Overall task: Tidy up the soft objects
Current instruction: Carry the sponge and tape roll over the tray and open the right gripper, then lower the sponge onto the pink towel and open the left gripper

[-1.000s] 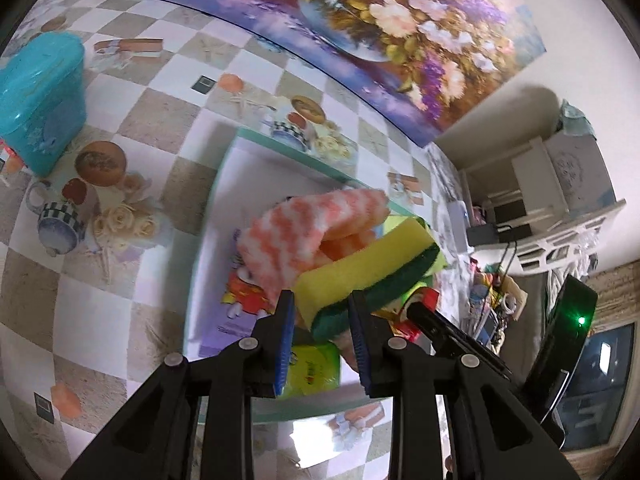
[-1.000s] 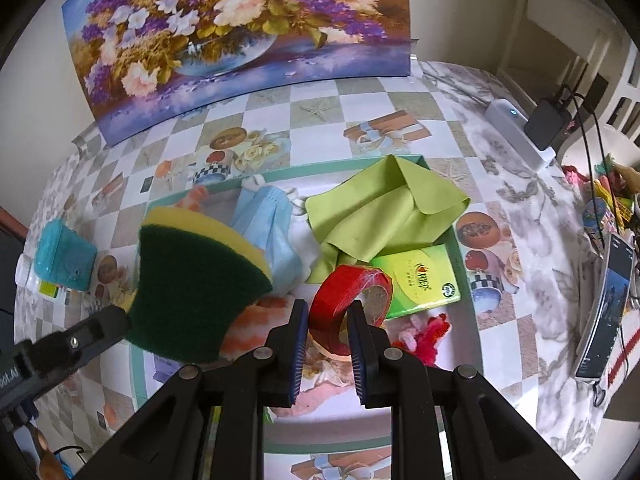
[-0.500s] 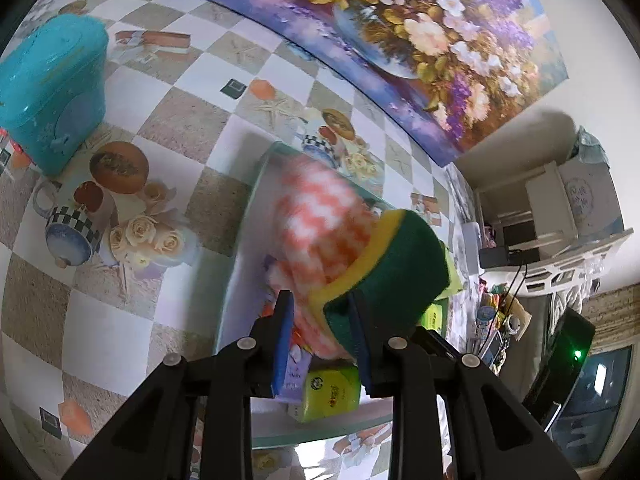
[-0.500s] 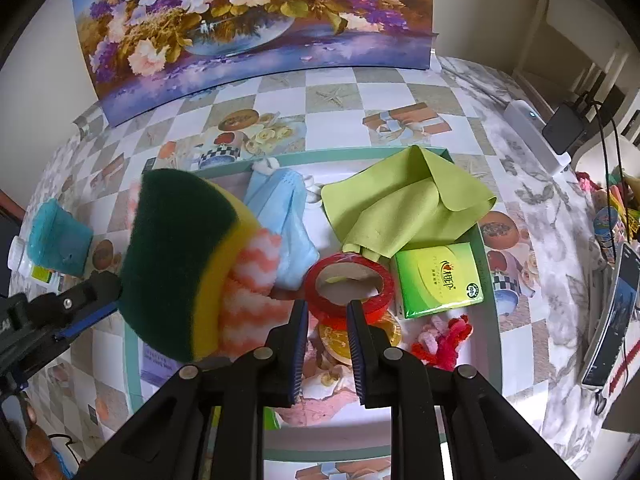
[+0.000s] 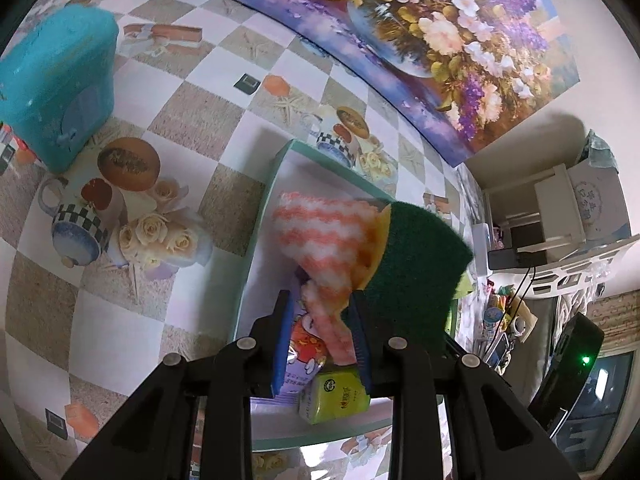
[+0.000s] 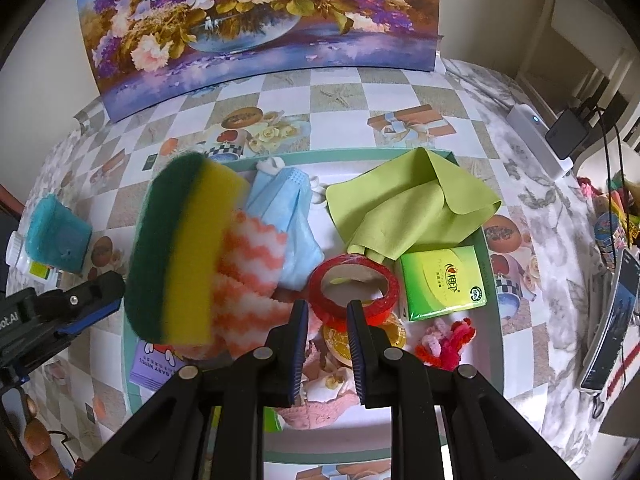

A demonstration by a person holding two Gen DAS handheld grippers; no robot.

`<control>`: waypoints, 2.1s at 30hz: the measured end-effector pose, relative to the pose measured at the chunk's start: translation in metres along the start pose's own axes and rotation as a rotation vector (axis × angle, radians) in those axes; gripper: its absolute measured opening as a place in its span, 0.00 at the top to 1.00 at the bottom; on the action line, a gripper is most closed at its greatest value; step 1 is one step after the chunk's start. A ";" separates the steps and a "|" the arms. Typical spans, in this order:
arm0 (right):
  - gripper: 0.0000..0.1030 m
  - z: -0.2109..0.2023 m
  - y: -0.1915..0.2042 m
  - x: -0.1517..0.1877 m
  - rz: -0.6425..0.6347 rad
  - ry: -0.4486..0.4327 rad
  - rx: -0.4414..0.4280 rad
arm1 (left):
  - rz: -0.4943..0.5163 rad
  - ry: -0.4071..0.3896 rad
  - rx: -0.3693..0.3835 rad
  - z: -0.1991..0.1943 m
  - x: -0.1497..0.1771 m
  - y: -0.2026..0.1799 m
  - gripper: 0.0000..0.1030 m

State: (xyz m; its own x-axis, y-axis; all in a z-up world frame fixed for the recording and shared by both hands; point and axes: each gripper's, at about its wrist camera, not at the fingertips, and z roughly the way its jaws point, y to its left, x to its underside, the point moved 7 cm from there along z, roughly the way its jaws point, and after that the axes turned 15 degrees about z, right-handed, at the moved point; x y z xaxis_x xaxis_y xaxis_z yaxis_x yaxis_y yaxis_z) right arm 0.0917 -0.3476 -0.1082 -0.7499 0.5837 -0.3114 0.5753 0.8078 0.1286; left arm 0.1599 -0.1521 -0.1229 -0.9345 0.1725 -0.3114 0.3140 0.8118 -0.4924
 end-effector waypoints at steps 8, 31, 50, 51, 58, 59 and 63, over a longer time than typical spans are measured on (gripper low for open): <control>0.46 -0.005 -0.003 -0.002 0.011 -0.014 0.018 | 0.049 -0.026 -0.057 -0.014 -0.004 -0.005 0.63; 0.00 -0.004 -0.009 -0.003 -0.015 -0.037 0.100 | 0.179 -0.015 -0.471 -0.019 -0.009 0.024 0.05; 0.00 -0.021 -0.011 0.018 0.004 -0.055 0.062 | 0.244 -0.050 -0.540 -0.037 -0.001 0.018 0.02; 0.00 -0.023 -0.011 0.020 0.004 -0.059 0.058 | 0.249 -0.056 -0.549 -0.039 0.000 0.017 0.02; 0.00 -0.038 -0.003 0.037 -0.017 -0.077 0.031 | 0.301 -0.114 -0.627 -0.062 0.006 0.010 0.02; 0.00 -0.040 -0.002 0.040 -0.022 -0.078 0.029 | 0.309 -0.119 -0.645 -0.065 0.007 0.009 0.02; 0.00 -0.044 0.003 0.049 -0.040 -0.080 0.025 | 0.347 -0.142 -0.731 -0.077 0.012 0.008 0.02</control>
State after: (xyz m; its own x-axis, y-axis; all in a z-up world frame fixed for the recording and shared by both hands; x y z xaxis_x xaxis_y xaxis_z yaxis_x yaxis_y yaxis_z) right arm 0.0421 -0.3128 -0.0821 -0.7444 0.5417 -0.3905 0.5543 0.8273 0.0910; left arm 0.1382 -0.1005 -0.0679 -0.7587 0.4486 -0.4723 0.3472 0.8920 0.2895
